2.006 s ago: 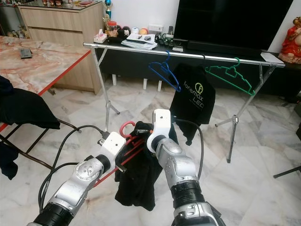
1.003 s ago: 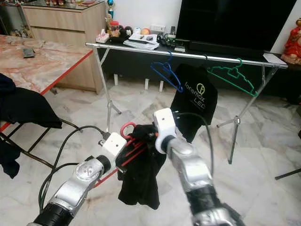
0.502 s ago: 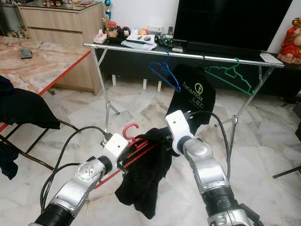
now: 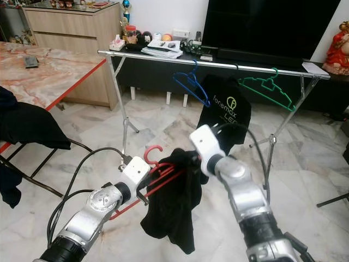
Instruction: Hang hanger
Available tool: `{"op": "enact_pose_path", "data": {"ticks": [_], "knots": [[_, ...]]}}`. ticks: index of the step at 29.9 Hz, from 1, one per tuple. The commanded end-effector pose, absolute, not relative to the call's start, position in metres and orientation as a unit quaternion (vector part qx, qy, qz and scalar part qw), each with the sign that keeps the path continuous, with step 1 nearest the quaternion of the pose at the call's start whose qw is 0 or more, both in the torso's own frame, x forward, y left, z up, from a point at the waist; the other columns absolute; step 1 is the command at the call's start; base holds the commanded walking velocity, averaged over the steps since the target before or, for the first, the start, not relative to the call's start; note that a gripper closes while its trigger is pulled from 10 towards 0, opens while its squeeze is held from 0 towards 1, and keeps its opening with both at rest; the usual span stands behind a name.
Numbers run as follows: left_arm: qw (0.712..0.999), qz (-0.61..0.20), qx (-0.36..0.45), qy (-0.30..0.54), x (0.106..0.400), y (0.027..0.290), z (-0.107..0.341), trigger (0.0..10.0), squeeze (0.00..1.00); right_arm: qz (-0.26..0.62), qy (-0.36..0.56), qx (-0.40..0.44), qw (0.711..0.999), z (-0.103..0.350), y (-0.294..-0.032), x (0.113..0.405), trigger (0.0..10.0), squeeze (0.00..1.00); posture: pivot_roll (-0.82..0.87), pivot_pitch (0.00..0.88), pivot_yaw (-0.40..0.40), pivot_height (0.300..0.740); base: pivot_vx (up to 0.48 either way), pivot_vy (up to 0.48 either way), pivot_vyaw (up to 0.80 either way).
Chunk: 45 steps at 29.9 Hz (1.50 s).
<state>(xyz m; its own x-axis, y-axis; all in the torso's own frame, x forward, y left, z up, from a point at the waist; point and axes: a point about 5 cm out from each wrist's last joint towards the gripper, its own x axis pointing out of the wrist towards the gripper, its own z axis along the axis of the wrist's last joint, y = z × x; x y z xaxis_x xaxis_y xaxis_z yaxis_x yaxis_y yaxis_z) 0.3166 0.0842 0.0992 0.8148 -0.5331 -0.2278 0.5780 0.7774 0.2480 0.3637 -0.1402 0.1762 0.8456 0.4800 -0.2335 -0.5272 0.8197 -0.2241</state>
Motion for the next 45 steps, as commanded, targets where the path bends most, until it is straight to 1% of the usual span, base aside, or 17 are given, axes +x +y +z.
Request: {"op": "enact_pose_path", "data": {"ticks": [1,4,7,9,12,13,17,19,24,26,30,32,33,36,38,43,45], "knots": [[0.939,-0.303,0.15,0.06,0.316,0.081,0.103,10.0,0.0,0.271,0.056,-0.113,0.954,0.191,-0.138,0.365,10.0,0.0,-0.03,0.0,-0.052,0.74,0.0,0.0,0.0],[0.939,-0.305,0.149,0.061,0.315,0.08,0.103,10.0,0.0,0.302,0.052,-0.117,0.945,0.19,-0.131,0.36,10.0,0.0,-0.03,0.0,-0.052,0.74,0.0,0.0,0.0],[0.937,-0.309,0.15,0.064,0.314,0.079,0.102,10.0,0.0,0.338,0.065,-0.164,0.924,0.179,-0.129,0.353,10.0,0.0,-0.04,0.0,-0.052,0.74,0.0,0.0,0.0],[0.936,-0.31,0.15,0.065,0.314,0.079,0.102,10.0,0.0,0.349,0.071,-0.179,0.917,0.175,-0.129,0.35,10.0,0.0,-0.04,0.0,-0.052,0.74,0.0,0.0,0.0],[0.935,-0.315,0.151,0.067,0.313,0.079,0.101,10.0,0.0,0.39,0.086,-0.201,0.894,0.165,-0.125,0.342,10.0,0.0,-0.04,0.0,-0.055,0.74,0.0,0.0,0.0],[0.934,-0.317,0.151,0.067,0.313,0.079,0.101,10.0,0.0,0.413,0.089,-0.214,0.881,0.161,-0.123,0.337,10.0,0.0,-0.03,0.0,-0.057,0.74,0.0,0.0,0.0],[0.932,-0.325,0.149,0.068,0.311,0.077,0.1,10.0,0.0,0.453,0.095,-0.242,0.853,0.154,-0.121,0.328,10.0,0.0,-0.03,0.0,-0.058,0.74,0.0,0.0,0.0],[0.929,-0.332,0.148,0.069,0.31,0.075,0.099,10.0,0.0,0.469,0.097,-0.25,0.841,0.152,-0.121,0.324,10.0,0.0,-0.03,0.0,-0.058,0.74,0.0,0.0,0.0],[0.926,-0.339,0.148,0.07,0.309,0.074,0.099,10.0,0.0,0.489,0.098,-0.27,0.824,0.153,-0.127,0.321,10.0,0.0,-0.03,0.0,-0.057,0.74,0.0,0.0,0.0],[0.926,-0.341,0.149,0.07,0.309,0.074,0.099,10.0,0.0,0.49,0.106,-0.301,0.811,0.153,-0.138,0.321,10.0,0.0,-0.03,0.0,-0.057,0.74,0.0,0.0,0.0],[0.925,-0.342,0.149,0.071,0.309,0.074,0.099,10.0,0.0,0.471,0.121,-0.337,0.807,0.154,-0.153,0.324,10.0,0.0,-0.03,0.0,-0.056,0.74,0.0,0.0,0.0],[0.925,-0.343,0.148,0.071,0.308,0.075,0.099,10.0,0.0,0.432,0.137,-0.362,0.815,0.156,-0.172,0.332,10.0,0.0,-0.03,0.0,-0.055,0.74,0.0,0.0,0.0],[0.925,-0.343,0.148,0.071,0.308,0.075,0.099,10.0,0.0,0.432,0.137,-0.362,0.815,0.156,-0.172,0.332,10.0,0.0,-0.03,0.0,-0.055,0.74,0.0,0.0,0.0],[0.924,-0.344,0.149,0.072,0.308,0.075,0.099,10.0,0.0,0.388,0.151,-0.381,0.826,0.159,-0.189,0.34,10.0,0.0,-0.03,0.0,-0.052,0.74,0.0,0.0,0.0],[0.924,-0.345,0.15,0.072,0.308,0.075,0.099,10.0,0.0,0.396,0.149,-0.374,0.825,0.16,-0.19,0.339,10.0,0.0,-0.03,0.0,-0.051,0.74,0.0,0.0,0.0],[0.923,-0.346,0.153,0.071,0.308,0.075,0.099,10.0,0.0,0.447,0.133,-0.35,0.812,0.162,-0.183,0.331,10.0,0.0,-0.03,0.0,-0.048,0.74,0.0,0.0,0.0],[0.922,-0.348,0.154,0.07,0.309,0.075,0.1,10.0,0.0,0.478,0.129,-0.35,0.795,0.157,-0.177,0.325,10.0,0.0,-0.03,0.0,-0.048,0.74,0.0,0.0,0.0]]}}
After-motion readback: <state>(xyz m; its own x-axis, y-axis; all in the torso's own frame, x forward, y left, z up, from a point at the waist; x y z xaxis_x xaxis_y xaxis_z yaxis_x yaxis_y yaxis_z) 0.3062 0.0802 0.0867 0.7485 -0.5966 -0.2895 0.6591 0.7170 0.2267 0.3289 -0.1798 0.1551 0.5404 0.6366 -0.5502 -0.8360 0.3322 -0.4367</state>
